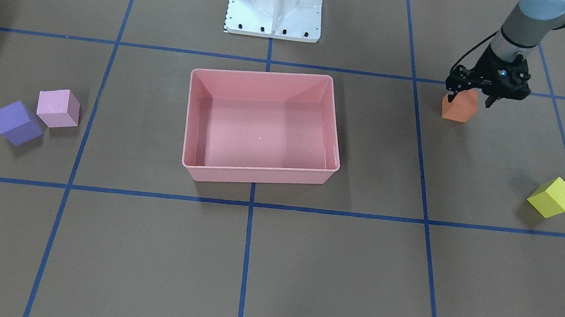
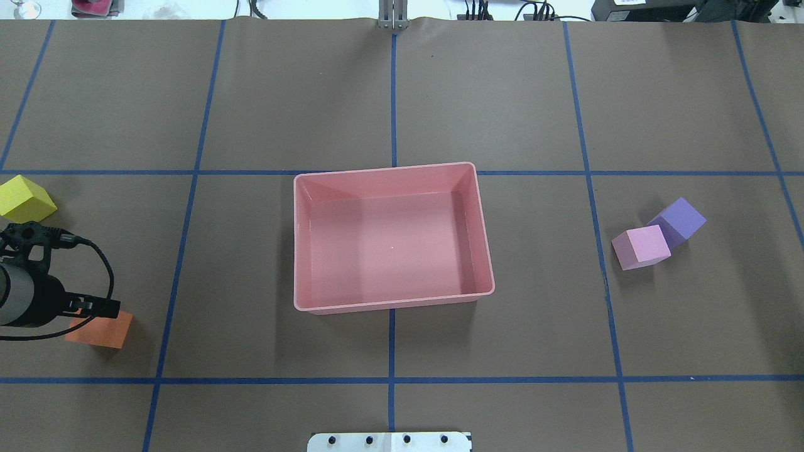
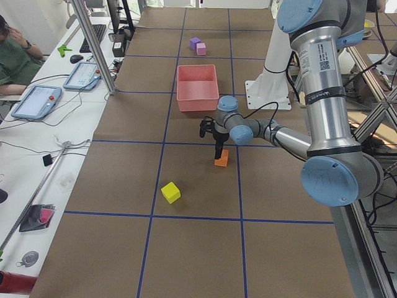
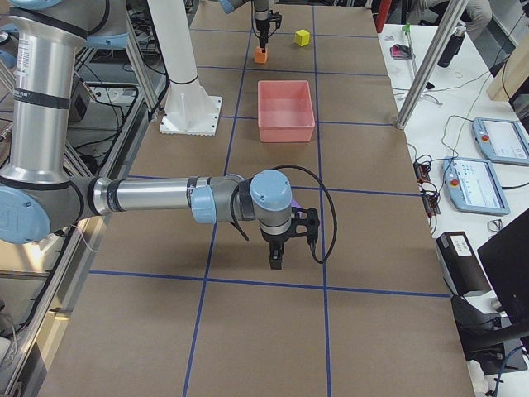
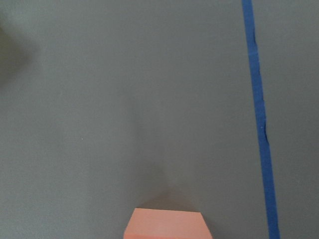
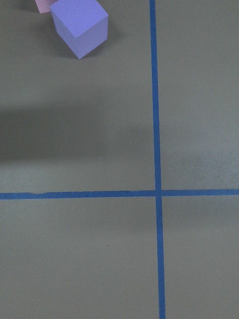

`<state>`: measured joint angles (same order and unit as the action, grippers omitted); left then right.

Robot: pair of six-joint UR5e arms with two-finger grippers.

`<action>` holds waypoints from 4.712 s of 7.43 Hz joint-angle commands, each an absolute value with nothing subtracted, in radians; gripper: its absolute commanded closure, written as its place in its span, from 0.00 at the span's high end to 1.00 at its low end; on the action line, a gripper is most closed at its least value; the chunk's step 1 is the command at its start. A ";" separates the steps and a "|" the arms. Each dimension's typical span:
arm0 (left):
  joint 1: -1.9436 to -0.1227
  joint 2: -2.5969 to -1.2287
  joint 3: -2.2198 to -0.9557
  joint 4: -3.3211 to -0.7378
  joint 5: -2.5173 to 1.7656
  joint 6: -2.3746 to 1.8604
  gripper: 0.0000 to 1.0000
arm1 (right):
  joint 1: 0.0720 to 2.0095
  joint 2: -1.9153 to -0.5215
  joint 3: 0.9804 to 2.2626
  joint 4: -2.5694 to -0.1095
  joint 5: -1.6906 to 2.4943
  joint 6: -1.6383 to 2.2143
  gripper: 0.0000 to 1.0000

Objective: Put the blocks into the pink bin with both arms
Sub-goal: 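Lower the left gripper onto the orange cube and grasp it, then carry orange cube into bin with left gripper while right grasps purple cube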

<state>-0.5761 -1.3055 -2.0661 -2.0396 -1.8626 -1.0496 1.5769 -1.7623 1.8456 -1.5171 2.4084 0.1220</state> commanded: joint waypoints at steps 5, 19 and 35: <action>-0.509 -1.318 -1.997 -2.071 -1.862 -1.048 1.00 | 1.577 -1.763 1.844 -1.519 2.388 0.121 1.00; -0.723 -2.251 -2.062 -1.137 -2.145 -1.380 0.00 | 1.079 -1.595 1.856 -1.205 2.200 0.465 0.99; -0.528 -2.492 -1.760 -1.252 -2.037 -1.568 0.00 | 0.979 -1.545 1.655 -1.163 2.206 0.155 1.00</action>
<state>-0.5336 -2.4634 -1.8180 -1.2157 -2.0371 -1.5553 0.9801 -1.5469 1.6597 -1.1633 2.2059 0.1550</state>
